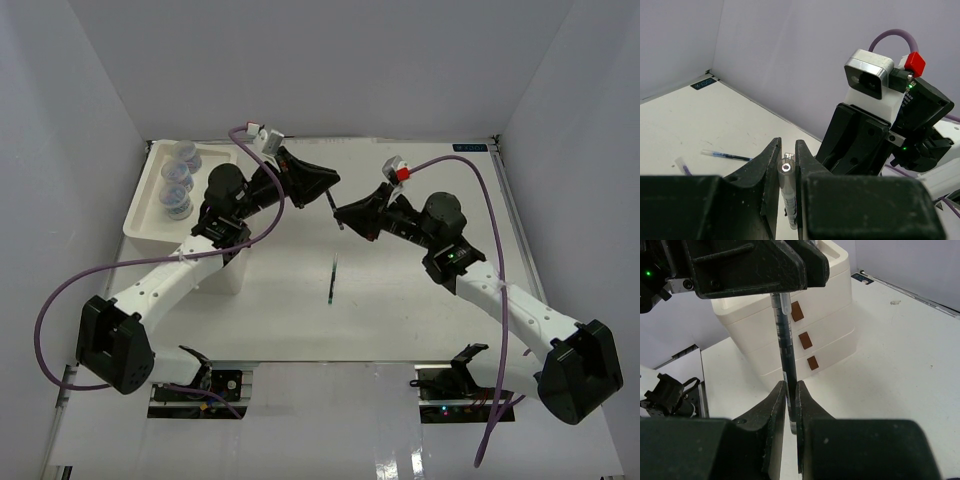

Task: Sort the stationery into containers
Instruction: Close the pen cap on the pen.

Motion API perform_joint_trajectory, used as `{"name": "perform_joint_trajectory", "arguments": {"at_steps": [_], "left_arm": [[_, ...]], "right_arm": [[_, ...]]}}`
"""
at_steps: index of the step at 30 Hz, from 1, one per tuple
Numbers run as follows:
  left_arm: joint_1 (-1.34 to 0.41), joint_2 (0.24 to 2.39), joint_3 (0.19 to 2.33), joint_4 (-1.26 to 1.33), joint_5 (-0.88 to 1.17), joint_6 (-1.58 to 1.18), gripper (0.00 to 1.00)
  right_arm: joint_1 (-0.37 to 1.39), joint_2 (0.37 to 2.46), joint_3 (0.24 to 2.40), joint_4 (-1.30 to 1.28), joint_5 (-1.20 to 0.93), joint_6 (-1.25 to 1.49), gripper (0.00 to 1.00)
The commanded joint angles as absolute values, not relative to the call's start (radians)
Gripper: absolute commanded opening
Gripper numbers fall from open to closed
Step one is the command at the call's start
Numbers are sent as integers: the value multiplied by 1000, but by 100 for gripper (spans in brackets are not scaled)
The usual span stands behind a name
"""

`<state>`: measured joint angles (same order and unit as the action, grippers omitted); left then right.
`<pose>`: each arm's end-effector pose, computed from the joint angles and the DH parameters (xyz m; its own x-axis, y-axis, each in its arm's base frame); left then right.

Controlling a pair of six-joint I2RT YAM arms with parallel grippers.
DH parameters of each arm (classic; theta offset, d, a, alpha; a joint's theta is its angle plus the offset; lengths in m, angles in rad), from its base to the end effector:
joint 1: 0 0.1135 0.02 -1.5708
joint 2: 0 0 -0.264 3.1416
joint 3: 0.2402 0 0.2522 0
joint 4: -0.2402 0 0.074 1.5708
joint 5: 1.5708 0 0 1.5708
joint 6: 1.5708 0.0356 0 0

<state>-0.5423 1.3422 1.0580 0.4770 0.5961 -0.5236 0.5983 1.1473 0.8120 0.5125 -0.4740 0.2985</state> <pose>0.2584 -0.1790 0.3794 -0.3074 -0.2978 -0.9038 0.8607 0.3181 -0.3976 0.2111 0.1636 0.3489 -0.1173 0.2367 -0.9645 -0.8766 0.4316 0.2126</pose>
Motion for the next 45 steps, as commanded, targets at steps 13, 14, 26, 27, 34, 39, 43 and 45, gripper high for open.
{"name": "perform_joint_trajectory", "arguments": {"at_steps": [13,14,26,27,34,39,43,45], "left_arm": [[-660,1410,1098,97,649,-479,0],[-660,1411,1117,86,629,-474,0],[-644,1413,1197,21,546,-442,29],[-641,1401,1200,25,543,-445,37],[-634,1388,1262,46,526,-456,61],[-634,1391,1267,71,545,-469,67],[-634,1379,1241,92,542,-480,71],[-634,1368,1235,86,528,-479,73]], "right_arm": [[583,1068,924,914,-422,308,8],[583,1062,907,908,-423,310,8],[580,954,689,821,-367,272,8],[580,951,667,805,-358,265,8],[577,953,551,759,-341,253,8],[577,974,512,739,-318,239,8],[575,997,476,739,-299,241,8],[575,1008,466,739,-285,245,8]]}}
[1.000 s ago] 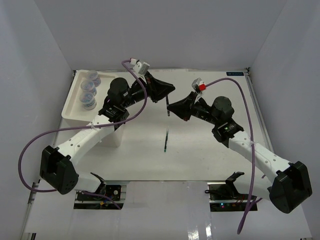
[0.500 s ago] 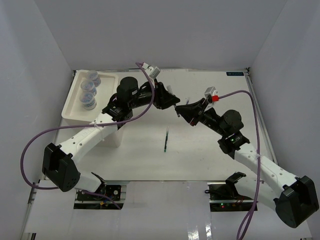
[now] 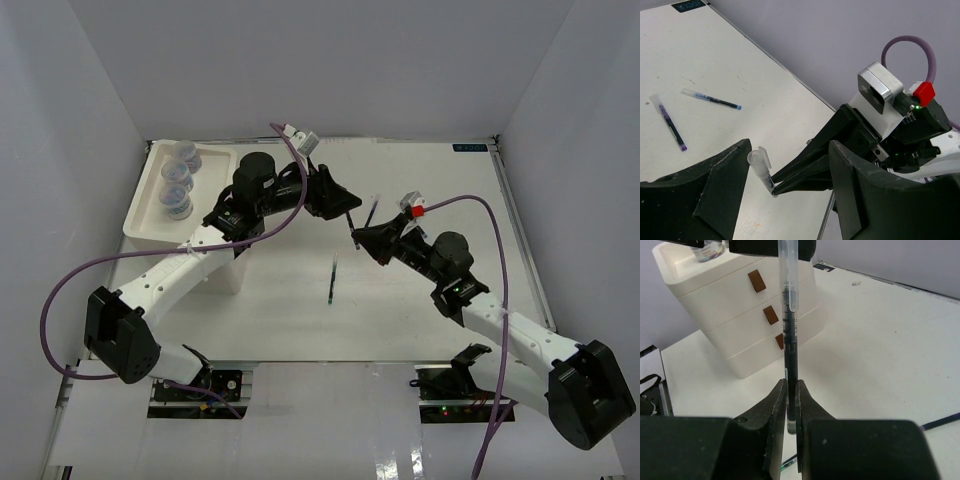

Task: Sort the stationery into containers
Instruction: Close the pen cap on the pen, then place the pen at the center of the board.

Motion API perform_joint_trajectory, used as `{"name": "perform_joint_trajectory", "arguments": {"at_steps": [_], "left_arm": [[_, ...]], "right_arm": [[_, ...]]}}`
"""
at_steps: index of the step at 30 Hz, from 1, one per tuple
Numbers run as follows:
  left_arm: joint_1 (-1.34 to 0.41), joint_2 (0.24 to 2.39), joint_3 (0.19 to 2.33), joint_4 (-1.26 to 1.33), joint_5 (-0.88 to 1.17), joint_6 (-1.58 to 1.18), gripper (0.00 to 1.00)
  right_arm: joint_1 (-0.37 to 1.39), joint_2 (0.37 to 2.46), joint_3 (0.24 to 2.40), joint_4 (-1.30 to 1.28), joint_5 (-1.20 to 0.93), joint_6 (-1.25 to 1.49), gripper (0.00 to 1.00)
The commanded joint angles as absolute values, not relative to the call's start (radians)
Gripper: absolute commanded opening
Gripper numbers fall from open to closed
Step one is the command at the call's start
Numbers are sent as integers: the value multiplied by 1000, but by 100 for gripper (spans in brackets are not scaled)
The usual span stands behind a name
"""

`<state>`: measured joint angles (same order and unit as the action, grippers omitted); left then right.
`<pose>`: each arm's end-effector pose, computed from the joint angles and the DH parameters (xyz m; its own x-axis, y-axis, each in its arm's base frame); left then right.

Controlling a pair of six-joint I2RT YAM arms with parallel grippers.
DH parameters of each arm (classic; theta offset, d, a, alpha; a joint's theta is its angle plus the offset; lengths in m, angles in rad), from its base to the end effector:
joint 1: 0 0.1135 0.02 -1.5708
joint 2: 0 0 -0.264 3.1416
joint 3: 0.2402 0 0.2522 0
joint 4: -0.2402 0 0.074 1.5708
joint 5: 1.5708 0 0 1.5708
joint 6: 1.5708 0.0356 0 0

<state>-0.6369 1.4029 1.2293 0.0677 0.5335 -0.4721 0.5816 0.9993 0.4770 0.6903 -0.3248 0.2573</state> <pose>0.2558 -0.2118 0.3795 -0.4934 -0.1220 -0.8612 0.7795 0.3772 -0.5001 0.1823 0.1335 0.2834 -0.0643 0.2464 -0.9670 -0.7933 0.5753 0.1993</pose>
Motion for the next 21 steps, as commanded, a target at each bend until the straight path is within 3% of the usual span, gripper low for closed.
{"name": "perform_joint_trajectory", "arguments": {"at_steps": [1,7,13,21], "left_arm": [[-634,1365,1232,84,517,-479,74],[-634,1327,1212,14,329,-446,84],[-634,1275,1166,-129,93,-416,86],[-634,1265,1106,-256,-41,-359,87]], "right_arm": [[575,1011,460,739,-281,253,8],[577,1019,407,726,-252,271,8],[575,1009,373,598,-163,322,8],[575,1043,365,316,83,474,8]]}}
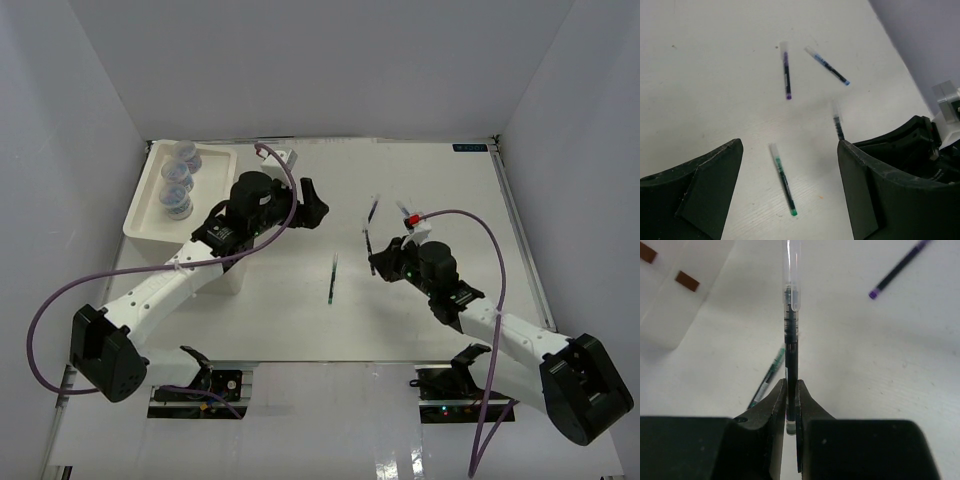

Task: Sort the stationery into containers
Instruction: Place the pen at the center of the board.

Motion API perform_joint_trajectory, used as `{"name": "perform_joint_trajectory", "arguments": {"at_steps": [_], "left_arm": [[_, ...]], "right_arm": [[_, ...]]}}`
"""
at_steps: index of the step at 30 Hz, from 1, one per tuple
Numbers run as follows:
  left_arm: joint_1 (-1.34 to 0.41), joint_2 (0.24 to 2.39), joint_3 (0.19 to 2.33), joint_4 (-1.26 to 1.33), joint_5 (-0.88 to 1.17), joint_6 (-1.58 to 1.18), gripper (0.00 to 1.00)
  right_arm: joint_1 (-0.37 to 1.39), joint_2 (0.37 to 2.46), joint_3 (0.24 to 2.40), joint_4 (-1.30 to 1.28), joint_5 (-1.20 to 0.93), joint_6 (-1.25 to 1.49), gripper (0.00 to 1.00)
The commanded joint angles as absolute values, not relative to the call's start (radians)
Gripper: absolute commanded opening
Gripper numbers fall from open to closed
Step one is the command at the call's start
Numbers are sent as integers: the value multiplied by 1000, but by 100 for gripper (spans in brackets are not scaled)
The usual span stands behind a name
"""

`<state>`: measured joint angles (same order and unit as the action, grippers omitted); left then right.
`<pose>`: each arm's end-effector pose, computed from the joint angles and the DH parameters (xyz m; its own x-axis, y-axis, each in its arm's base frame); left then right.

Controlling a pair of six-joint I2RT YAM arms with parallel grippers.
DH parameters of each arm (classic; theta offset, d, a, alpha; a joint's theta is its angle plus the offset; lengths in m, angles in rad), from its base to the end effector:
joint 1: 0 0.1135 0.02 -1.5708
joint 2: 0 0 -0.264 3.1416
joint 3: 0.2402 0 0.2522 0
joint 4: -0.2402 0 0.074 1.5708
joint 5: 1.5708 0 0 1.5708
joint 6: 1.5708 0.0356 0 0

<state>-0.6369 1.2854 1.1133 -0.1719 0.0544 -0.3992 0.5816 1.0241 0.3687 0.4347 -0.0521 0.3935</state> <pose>0.2404 -0.1802 0.3470 -0.4966 -0.1154 -0.8603 0.4797 0.7895 -0.3828 0.1832 0.1226 0.2133 -0.3956 0.1982 -0.8968 -0.4758 0.7910 0.3847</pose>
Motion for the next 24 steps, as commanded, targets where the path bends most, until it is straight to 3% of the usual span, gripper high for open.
{"name": "perform_joint_trajectory", "arguments": {"at_steps": [1,14,21,22,24], "left_arm": [[-634,1276,1114,-276,-46,-351,87],[-635,1410,1151,-454,-124,-295,87],[-635,1401,1167,-448,-97,-295,87],[-635,1396,1186,-449,-91,-295,87],[-635,1382,1210,-449,-77,-293,88]], "right_arm": [[577,1051,362,302,93,503,8],[575,1353,430,212,83,647,8],[575,1341,443,181,103,626,38],[577,1332,452,172,107,617,47],[575,1289,468,134,113,574,56]]}}
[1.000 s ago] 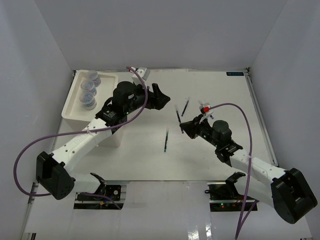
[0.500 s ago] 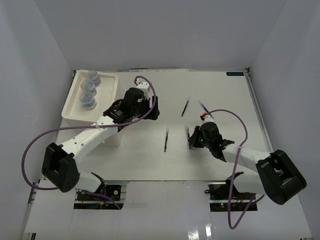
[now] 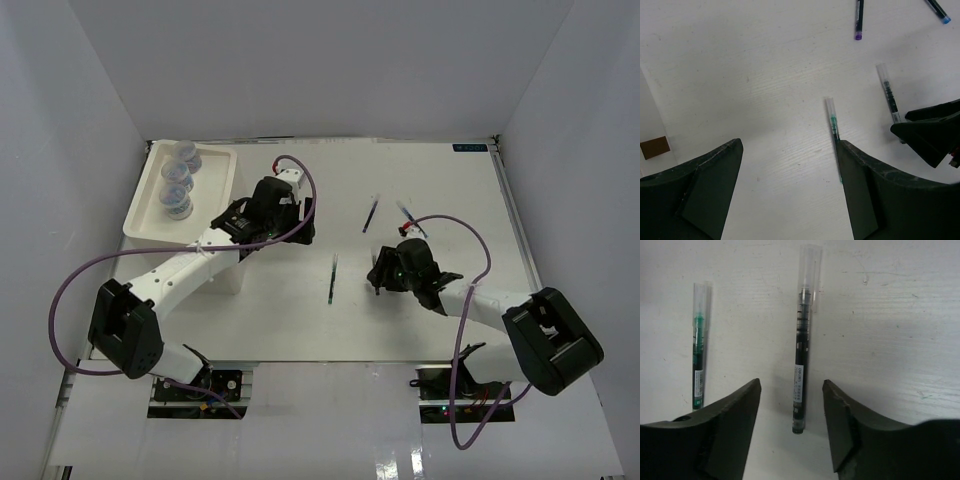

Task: Sort the stationery into containers
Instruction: Place the pen at the center of the board, then open the drawer in the storage box.

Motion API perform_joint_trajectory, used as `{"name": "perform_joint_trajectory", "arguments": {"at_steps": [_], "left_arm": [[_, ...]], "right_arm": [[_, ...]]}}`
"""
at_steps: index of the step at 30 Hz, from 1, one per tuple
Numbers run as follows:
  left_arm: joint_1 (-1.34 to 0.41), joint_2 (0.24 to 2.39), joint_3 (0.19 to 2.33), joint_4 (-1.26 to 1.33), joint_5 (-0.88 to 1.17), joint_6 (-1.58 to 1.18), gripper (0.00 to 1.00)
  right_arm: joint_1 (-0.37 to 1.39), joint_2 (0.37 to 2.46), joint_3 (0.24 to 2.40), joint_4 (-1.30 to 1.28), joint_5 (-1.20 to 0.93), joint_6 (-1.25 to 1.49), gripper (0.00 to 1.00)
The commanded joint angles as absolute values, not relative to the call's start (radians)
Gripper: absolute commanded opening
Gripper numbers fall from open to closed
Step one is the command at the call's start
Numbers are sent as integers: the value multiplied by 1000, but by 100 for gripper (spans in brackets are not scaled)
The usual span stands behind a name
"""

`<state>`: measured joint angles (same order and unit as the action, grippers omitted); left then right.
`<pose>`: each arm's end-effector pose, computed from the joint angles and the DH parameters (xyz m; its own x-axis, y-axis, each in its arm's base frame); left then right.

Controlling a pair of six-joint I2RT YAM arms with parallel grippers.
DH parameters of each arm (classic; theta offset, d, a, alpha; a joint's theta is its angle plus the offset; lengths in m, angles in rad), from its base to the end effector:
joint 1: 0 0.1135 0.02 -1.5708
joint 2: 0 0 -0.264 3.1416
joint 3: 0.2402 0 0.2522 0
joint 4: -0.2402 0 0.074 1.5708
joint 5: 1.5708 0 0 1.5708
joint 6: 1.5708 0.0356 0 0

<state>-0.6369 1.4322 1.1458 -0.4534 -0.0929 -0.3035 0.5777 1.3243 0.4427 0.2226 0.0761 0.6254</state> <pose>0.2562 -0.1854 0.2895 -0.6777 0.1312 -0.7235 0.3506 0.9226 -0.1611 0.2061 0.1311 0.1516 -0.7052 0.2371 -0.6682 -0.1003 0.8996 0.4251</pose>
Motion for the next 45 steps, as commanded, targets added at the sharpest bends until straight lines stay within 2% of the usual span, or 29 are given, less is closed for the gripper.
{"name": "perform_joint_trajectory", "arguments": {"at_steps": [1,4,7,11,15,21,24,32,40,45], "left_arm": [[-635,1375,1224,-451,-74,-295,87],[-635,1353,1296,-457,-61,-299,88],[-635,1342,1390,-482,-87,-290,88],[-623,1347,1495,-518,-172,-256,88],[-551,1351,1595,-580,-224,-224,88],[-404,1263,1589,-589,-250,-177,88],[-315,1209,1562,-591,-238,-163,88],[-121,1074,1384,-503,-268,-163,89],[-68,962,1125,-263,-281,-101,89],[-67,936,1062,-230,-328,-95,91]], "right_arm": [[575,1273,491,114,120,557,63],[575,1198,547,65,120,444,68],[575,1118,572,128,40,263,70],[577,1081,604,259,-163,62,74],[578,1161,670,356,-293,-32,77],[606,1376,805,518,-497,-46,77],[641,1477,850,633,-532,-41,77],[721,1816,1118,680,-614,-28,72],[801,2051,1317,722,-614,-20,72],[822,2172,1425,706,-606,-28,73]]}}
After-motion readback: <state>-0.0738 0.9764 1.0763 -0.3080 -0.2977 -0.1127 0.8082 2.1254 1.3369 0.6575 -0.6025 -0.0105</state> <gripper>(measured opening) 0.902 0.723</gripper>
